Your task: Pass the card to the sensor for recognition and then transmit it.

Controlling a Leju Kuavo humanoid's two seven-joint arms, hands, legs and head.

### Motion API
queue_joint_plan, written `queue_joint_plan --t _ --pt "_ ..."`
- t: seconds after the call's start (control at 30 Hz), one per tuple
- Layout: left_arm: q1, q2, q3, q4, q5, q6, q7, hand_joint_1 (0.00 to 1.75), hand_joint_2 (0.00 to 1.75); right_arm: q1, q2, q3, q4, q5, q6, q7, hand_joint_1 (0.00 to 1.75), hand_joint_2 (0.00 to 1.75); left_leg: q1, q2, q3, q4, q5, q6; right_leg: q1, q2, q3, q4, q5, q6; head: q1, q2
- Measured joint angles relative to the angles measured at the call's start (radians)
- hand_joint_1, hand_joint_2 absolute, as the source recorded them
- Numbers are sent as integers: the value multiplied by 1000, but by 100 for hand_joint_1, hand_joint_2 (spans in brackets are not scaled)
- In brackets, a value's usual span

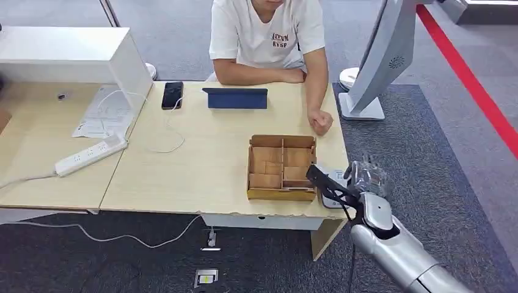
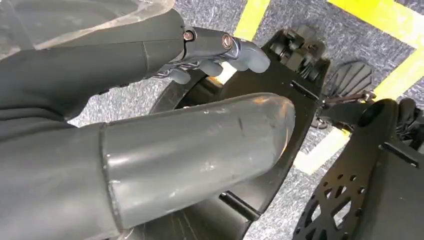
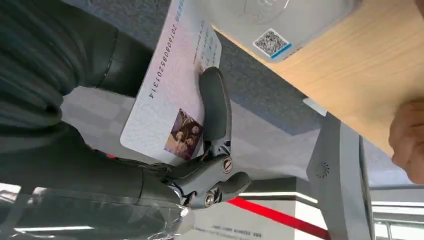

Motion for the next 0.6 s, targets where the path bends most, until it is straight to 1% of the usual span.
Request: queue_joint_plan --t 0.3,0.6 --pt "-2 -8 10 14 0 -2 2 0 0 0 9 29 44 0 -2 -1 175 175 0 0 0 0 0 0 0 0 0 0 0 0 0 0" --pt "-2 -13 15 24 0 -2 2 0 0 0 10 39 62 0 -4 -1 175 175 0 0 0 0 0 0 0 0 0 0 0 0 0 0"
